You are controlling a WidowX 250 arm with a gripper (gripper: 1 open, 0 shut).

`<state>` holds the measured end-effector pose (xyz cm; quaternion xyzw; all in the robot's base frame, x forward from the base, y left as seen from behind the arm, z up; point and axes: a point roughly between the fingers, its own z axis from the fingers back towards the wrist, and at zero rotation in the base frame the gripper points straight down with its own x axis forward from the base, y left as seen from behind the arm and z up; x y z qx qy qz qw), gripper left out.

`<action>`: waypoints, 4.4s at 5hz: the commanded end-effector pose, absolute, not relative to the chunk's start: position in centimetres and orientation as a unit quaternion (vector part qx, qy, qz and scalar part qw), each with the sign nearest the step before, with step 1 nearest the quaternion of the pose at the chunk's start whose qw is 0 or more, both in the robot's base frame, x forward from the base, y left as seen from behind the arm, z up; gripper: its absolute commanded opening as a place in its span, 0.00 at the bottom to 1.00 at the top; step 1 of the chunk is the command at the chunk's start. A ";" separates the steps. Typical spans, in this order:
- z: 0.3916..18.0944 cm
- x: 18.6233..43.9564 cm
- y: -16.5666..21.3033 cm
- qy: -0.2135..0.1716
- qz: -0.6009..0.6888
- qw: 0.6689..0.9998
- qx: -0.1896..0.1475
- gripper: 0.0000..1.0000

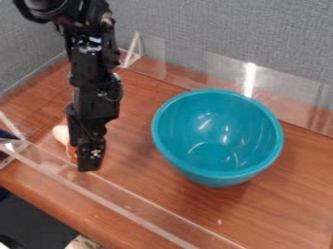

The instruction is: Put the mushroom in the blue bowl

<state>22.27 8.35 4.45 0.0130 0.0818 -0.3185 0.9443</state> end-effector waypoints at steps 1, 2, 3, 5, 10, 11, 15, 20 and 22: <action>4.4 22.4 9.2 0.070 -0.307 0.949 0.021 1.00; 3.9 22.5 9.3 0.068 -0.307 0.949 0.022 1.00; 3.6 22.5 9.4 0.066 -0.308 0.949 0.024 0.00; 4.4 22.5 9.3 0.051 -0.305 0.951 0.025 0.00; 8.9 23.5 9.0 0.006 -0.289 0.957 0.038 1.00; 8.0 23.7 9.0 0.009 -0.292 0.955 0.042 1.00; 7.7 24.1 8.7 0.002 -0.292 0.955 0.052 0.00; 7.5 24.6 8.3 -0.008 -0.295 0.953 0.064 1.00; 6.3 24.6 8.3 -0.004 -0.301 0.951 0.065 0.00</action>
